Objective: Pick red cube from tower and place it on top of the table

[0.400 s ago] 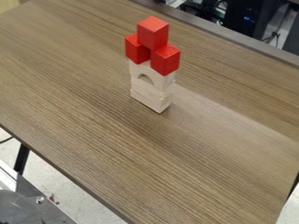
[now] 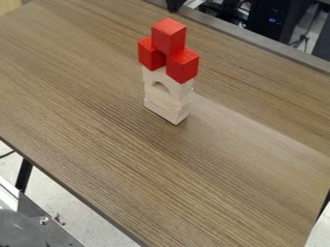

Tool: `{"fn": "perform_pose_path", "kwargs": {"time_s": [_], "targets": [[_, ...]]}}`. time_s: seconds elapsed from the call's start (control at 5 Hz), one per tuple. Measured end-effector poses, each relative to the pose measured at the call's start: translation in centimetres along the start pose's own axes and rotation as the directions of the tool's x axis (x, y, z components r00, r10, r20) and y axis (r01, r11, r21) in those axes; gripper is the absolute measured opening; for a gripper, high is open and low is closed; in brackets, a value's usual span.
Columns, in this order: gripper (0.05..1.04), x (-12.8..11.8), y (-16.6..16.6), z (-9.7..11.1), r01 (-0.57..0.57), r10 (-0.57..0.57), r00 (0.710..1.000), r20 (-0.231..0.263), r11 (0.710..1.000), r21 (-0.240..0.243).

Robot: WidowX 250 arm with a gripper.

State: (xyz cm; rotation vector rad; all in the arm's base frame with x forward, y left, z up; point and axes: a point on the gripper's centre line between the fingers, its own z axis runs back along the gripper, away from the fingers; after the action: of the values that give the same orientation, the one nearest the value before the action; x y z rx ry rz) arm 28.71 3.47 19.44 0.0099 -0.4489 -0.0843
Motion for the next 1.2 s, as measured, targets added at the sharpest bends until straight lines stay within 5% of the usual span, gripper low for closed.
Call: {"fn": "perform_pose_path", "kwargs": {"time_s": [1.2], "targets": [[0.999,-1.4,-0.4,-3.2,0.079,-0.079,0.995,-0.062,0.997,-0.009]]}}
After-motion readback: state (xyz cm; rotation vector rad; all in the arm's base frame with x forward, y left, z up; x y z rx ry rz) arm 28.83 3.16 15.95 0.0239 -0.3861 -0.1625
